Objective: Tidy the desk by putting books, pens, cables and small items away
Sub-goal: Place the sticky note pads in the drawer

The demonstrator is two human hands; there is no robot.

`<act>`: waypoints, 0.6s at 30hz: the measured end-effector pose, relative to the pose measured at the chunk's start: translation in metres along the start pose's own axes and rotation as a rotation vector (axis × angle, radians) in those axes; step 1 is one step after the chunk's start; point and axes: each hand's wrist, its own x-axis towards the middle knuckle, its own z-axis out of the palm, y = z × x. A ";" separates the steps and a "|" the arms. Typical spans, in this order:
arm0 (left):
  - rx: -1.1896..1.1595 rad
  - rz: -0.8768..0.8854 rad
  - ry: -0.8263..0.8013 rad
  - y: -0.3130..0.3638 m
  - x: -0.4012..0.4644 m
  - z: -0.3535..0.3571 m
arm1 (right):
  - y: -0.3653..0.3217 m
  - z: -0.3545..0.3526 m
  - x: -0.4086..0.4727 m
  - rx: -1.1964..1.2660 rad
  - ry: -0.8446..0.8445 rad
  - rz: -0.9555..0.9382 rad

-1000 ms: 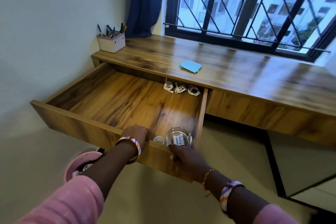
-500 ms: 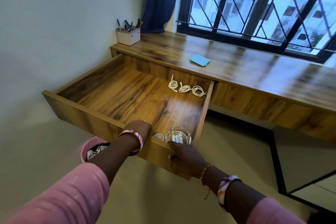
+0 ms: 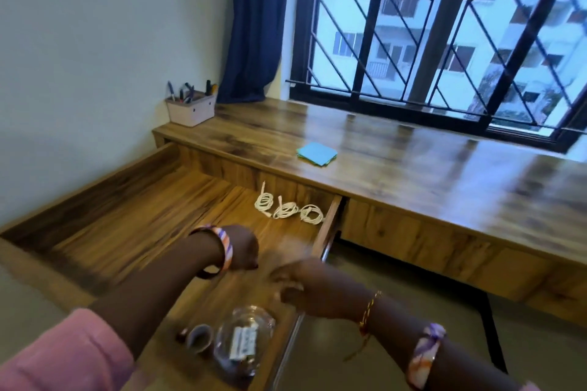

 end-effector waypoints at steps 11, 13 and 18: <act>-0.272 -0.030 0.255 0.064 0.115 -0.112 | 0.159 -0.138 0.024 0.026 0.110 0.148; -0.331 -0.087 0.267 0.054 0.137 -0.122 | 0.185 -0.152 0.038 0.041 0.119 0.165; -0.510 -0.276 0.334 0.023 0.207 -0.135 | 0.248 -0.178 0.091 0.074 0.217 0.321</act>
